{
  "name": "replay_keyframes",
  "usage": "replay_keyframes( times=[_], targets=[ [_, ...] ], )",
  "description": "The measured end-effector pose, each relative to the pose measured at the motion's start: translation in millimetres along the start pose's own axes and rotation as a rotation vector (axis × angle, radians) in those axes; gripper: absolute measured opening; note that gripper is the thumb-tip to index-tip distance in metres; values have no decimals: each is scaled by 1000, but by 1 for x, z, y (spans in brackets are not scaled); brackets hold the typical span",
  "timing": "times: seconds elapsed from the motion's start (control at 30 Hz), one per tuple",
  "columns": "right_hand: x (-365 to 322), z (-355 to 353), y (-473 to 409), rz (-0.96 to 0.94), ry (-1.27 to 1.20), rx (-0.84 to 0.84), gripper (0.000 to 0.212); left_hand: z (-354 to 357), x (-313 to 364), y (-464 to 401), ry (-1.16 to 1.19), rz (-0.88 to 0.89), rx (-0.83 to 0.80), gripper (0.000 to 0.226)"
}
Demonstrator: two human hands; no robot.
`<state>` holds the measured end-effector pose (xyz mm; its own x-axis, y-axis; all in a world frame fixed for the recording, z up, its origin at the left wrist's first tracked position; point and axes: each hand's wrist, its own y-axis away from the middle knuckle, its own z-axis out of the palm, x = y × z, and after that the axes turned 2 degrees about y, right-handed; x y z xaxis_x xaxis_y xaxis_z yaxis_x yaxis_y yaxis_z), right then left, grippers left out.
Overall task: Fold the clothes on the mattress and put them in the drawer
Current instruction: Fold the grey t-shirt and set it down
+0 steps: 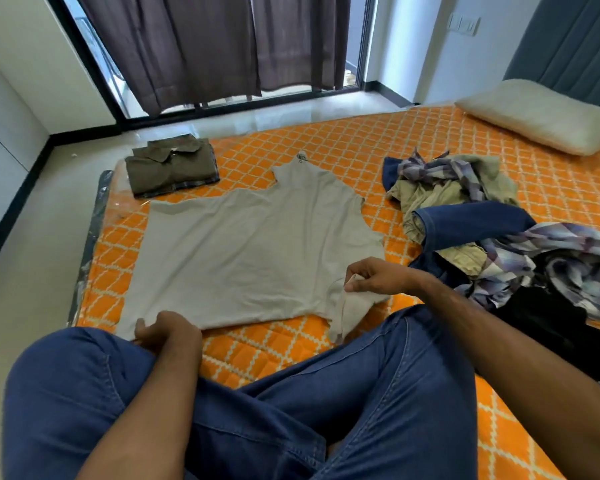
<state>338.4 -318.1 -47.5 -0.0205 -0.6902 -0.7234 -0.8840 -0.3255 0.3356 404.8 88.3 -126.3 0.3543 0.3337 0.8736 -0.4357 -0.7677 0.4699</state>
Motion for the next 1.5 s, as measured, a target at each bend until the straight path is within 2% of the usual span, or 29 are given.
replay_keyframes(
  times=[0.07, 0.2, 0.3, 0.43, 0.53, 0.63, 0.7, 0.73, 0.83, 0.87, 0.93, 1.03, 1.1, 1.17, 1.23, 1.3, 1.4, 1.43, 1.5],
  targets=[
    [2, -8, -4, 26, -92, -115, 12, 5, 9, 2, 72, 32, 99, 71],
    [-2, -43, -18, 11, -276, -134, 22, 17, 32, -4, 31, 87, 59, 53],
    [-15, -78, -38, -10, -296, 37, 28, 42, 53, -22, 9, 70, 45, 53],
    [-17, -120, -88, 64, -189, 281, 33, 77, 90, -56, -235, 31, -68, 55],
    [-14, -141, -136, 117, -261, 454, 49, 112, 119, -74, -177, 8, -161, 55],
    [-5, -147, -174, 262, -342, 606, 48, 150, 129, -82, -133, 4, -187, 58],
    [10, -133, -174, 389, -242, 597, 67, 150, 123, -75, -168, 142, -203, 62],
    [25, -125, -174, 441, -165, 582, 73, 151, 115, -74, -200, 271, -225, 59],
    [59, -89, -152, 537, -143, 526, 62, 146, 74, -65, -375, 755, -321, 44],
    [63, -79, -144, 554, -184, 508, 56, 143, 62, -56, -458, 907, -384, 42],
    [82, -62, -127, 570, -257, 477, 59, 144, 29, -34, -602, 1156, -553, 40],
    [96, -50, -108, 582, -247, 462, 61, 147, -17, -7, -754, 1535, -882, 43],
    [99, -46, -98, 554, -221, 427, 57, 145, -45, 1, -938, 1746, -1067, 52],
    [98, -47, -90, 487, -206, 313, 47, 143, -63, 0, -1120, 1832, -1140, 58],
    [101, -58, -81, 424, -134, 199, 36, 146, -65, 1, -1213, 1801, -1134, 60],
    [107, -75, -79, 420, -61, 240, 31, 149, -56, 3, -1285, 1772, -1092, 61],
    [111, -96, -76, 473, 23, 426, 19, 152, -46, 3, -1325, 1758, -1042, 62],
    [110, -95, -77, 499, 44, 415, 17, 152, -45, 3, -1323, 1744, -1039, 62],
    [107, -82, -73, 560, 79, 301, 37, 153, -48, 8, -1320, 1728, -1040, 64]
  ],
)
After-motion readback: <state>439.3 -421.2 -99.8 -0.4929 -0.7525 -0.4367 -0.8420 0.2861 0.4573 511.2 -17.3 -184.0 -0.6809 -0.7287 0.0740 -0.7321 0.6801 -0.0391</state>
